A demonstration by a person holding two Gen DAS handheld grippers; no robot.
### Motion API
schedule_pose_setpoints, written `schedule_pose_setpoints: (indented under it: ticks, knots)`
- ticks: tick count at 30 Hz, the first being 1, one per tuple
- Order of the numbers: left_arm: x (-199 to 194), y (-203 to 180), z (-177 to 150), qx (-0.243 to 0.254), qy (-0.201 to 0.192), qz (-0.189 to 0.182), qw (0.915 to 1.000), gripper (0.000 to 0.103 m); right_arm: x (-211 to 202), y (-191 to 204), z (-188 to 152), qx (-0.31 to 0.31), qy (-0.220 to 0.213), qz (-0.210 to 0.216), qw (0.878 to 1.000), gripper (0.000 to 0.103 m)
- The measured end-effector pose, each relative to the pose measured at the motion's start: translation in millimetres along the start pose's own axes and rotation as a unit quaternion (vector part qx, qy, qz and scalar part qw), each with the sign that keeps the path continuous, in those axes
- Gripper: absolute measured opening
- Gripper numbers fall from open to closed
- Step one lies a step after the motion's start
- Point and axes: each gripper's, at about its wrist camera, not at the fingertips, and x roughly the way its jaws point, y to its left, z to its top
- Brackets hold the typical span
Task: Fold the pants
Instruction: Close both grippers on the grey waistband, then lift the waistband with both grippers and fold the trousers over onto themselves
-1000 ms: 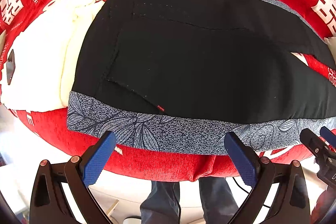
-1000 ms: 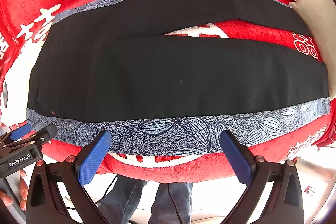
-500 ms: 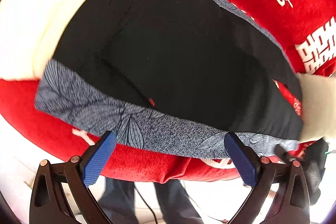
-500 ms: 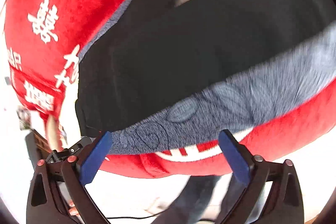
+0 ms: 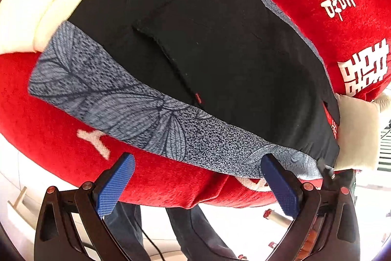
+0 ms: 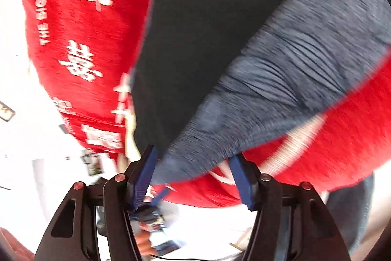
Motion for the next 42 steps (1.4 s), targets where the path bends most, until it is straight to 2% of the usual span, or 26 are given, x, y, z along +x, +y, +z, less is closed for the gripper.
schedule_pose_setpoints:
  ticks: [3,5,7,8,14,16,19,20,21,22,24,28,30,33,35,38,42]
  knots:
    - [8.2,-4.3,-0.9,-0.013,0.006,-0.011,0.9998,0.103,12.2,3.2,10.9,-0.006,0.012,-0.001,1.0,0.065]
    - [12.1,-6.5,-1.7,-0.02,0.006,-0.018,0.9996,0.103,21.1,1.1,17.3,0.016,0.028,0.004,0.999,0.055]
    - [15.9,-11.5,0.3,-0.026,0.004,-0.023,0.9994,0.103,21.7,0.0,21.0,0.027,0.038,0.0,0.999,0.013]
    - [16.7,-12.5,0.8,-0.03,0.002,-0.027,0.9992,0.103,21.5,0.8,22.2,0.033,0.041,0.001,0.999,0.01]
    - [14.1,-15.1,5.6,-0.062,-0.022,-0.045,0.9968,0.103,4.8,27.4,28.2,0.027,0.062,0.054,0.996,0.01]
    - [11.3,-10.3,10.2,-0.087,-0.037,-0.052,0.9942,0.103,2.0,36.1,31.0,0.021,0.071,0.058,0.996,0.01]
    - [2.4,-2.4,18.0,-0.119,-0.074,-0.042,0.9893,0.101,1.1,39.6,35.2,0.012,0.087,0.054,0.995,0.01]
    - [-0.7,-2.0,20.9,-0.123,-0.083,-0.036,0.9883,0.082,2.4,39.8,36.5,0.009,0.093,0.048,0.994,0.01]
    - [-2.0,-2.5,24.6,-0.12,-0.085,-0.035,0.9886,0.054,3.4,39.5,37.0,0.006,0.101,0.041,0.994,0.01]
    - [-3.2,-3.7,30.0,-0.116,-0.077,-0.024,0.99,0.044,4.0,39.5,38.9,0.004,0.106,0.036,0.994,0.01]
    - [-12.3,-7.6,34.7,-0.116,-0.083,-0.018,0.9896,0.031,3.5,44.2,43.0,-0.006,0.113,0.029,0.993,0.01]
    - [-45.8,-36.7,49.3,-0.091,-0.099,-0.002,0.9909,0.029,-0.3,75.3,62.1,-0.042,0.123,0.022,0.991,0.01]
    - [-62.2,-57.0,66.8,-0.078,-0.109,0.007,0.991,0.029,-4.1,98.4,78.1,-0.07,0.124,0.021,0.99,0.01]
    - [-72.9,-77.3,102.3,-0.072,-0.115,-0.002,0.9908,0.029,-6.9,137.7,112.4,-0.12,0.12,0.013,0.985,0.01]
    - [-72.5,-90.6,131.8,-0.058,-0.119,-0.003,0.9911,0.029,-4.8,157.3,135.9,-0.148,0.112,0.005,0.983,0.01]
    - [-57.0,-109.8,179.3,-0.018,-0.126,0.018,0.9918,0.03,13.5,174.6,175.3,-0.168,0.106,-0.012,0.98,0.01]
    - [-25.2,-115.5,232.6,0.003,-0.116,0.038,0.9925,0.03,61.1,179.8,226.7,-0.187,0.098,-0.057,0.976,0.01]
